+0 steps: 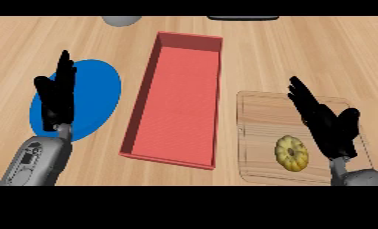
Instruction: Pick the squash from the cutting board and place it in the cardboard box
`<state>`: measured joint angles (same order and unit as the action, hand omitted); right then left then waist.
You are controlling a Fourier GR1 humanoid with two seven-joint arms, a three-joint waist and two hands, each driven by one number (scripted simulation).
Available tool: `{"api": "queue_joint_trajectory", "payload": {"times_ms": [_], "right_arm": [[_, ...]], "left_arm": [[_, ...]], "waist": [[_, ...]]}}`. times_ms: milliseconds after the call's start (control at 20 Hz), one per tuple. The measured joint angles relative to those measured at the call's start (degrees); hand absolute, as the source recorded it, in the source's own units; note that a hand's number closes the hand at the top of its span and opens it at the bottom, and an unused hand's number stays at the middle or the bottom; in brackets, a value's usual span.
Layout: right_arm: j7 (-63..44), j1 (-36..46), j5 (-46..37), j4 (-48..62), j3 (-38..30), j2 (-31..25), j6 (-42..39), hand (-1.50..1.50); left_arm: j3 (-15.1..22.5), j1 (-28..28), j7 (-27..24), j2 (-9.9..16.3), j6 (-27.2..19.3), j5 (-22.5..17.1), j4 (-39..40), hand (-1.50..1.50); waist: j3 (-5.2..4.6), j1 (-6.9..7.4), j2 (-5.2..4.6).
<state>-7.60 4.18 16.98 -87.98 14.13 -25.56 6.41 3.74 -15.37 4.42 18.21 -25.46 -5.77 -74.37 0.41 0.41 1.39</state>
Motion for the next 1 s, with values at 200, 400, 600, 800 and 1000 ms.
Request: {"api": "queue_joint_trajectory", "payload": {"times_ms": [200,400,600,800,1000], "right_arm": [[-0.7,-2.1,-9.6,-1.7,1.5,-0.7,8.8,-1.5],[1.4,-2.3,-19.2,-2.4,0.3,-4.1,16.7,-1.5],[0.0,-6.3,-35.1,2.0,2.0,-13.3,22.3,-1.5],[-3.7,-9.4,-50.6,3.3,4.9,-19.1,27.4,-1.5],[-11.3,-11.2,-64.0,0.9,7.4,-21.2,28.4,-1.5]], "left_arm": [[3.3,-0.9,-1.0,0.3,4.6,0.5,-1.6,0.0],[7.5,-1.2,-1.9,0.0,9.2,0.9,-2.9,0.0],[10.3,-0.9,-2.3,-0.3,12.6,0.7,-4.1,0.0],[12.6,-0.2,-2.5,-0.3,15.3,0.6,-5.3,0.0],[13.6,0.5,-2.8,-0.1,16.9,0.3,-6.0,0.0]], "waist": [[-0.38,-1.25,-0.54],[-0.85,-4.57,0.77],[-1.48,-5.9,0.06],[-1.52,-5.51,0.0],[-1.55,-5.05,0.09]]}}
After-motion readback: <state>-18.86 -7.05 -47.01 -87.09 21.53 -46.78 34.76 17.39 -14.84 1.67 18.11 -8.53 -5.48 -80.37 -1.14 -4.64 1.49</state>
